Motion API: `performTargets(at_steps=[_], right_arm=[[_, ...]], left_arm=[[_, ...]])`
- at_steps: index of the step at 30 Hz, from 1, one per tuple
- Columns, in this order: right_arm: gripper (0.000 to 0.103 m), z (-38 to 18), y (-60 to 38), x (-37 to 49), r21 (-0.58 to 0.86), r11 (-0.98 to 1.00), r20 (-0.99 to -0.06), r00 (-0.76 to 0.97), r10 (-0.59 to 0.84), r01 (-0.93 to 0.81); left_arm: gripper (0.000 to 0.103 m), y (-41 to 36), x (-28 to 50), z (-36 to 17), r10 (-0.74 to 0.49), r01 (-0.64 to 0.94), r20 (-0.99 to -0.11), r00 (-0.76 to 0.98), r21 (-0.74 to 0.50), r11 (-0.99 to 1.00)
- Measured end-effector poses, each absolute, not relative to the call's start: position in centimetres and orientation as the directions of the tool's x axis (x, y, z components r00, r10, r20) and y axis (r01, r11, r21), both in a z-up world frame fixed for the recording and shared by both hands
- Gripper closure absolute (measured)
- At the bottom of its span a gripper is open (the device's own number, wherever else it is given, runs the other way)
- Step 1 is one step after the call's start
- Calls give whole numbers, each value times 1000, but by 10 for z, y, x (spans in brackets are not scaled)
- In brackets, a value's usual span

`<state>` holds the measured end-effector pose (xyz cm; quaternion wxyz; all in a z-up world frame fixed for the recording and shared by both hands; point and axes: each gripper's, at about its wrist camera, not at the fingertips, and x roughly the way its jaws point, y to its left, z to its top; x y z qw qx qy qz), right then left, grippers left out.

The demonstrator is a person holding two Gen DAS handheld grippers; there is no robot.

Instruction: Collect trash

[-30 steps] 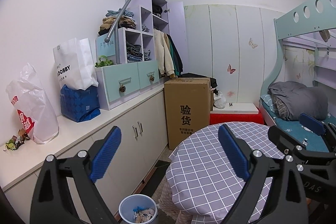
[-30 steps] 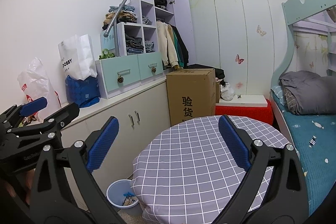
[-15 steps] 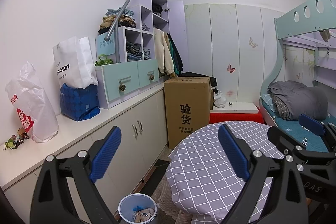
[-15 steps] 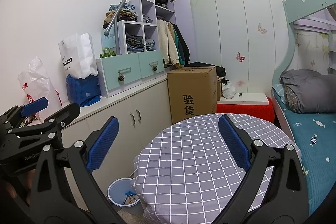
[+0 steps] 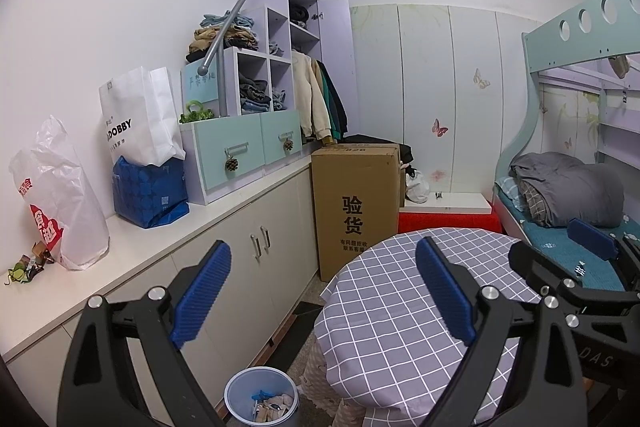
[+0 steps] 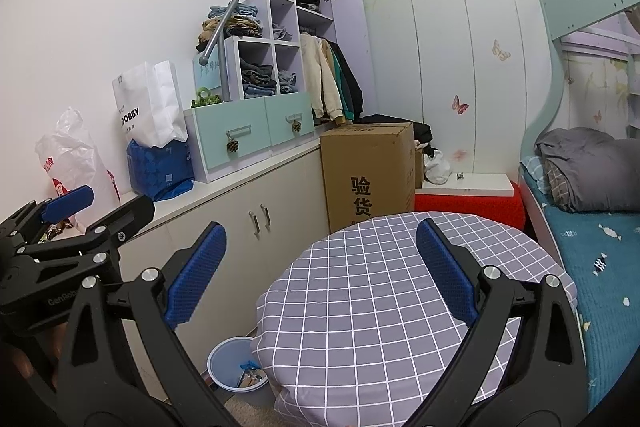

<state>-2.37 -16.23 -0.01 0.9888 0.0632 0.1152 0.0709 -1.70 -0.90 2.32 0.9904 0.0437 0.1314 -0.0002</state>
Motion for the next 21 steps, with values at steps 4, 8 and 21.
performTargets(at_steps=[4, 8, 21], right_arm=[[9, -1, -162, -23, 143, 981, -223, 962, 159, -129], [9, -1, -162, -22, 145, 981, -229, 960, 162, -131], [9, -3, -160, -21, 148, 980, -235, 958, 167, -134]], left_arm=[[11, -9, -17, 23, 11, 12, -263, 965, 87, 996], [11, -11, -18, 21, 14, 10, -267, 964, 89, 996], [11, -10, -16, 22, 14, 10, -270, 963, 87, 996]])
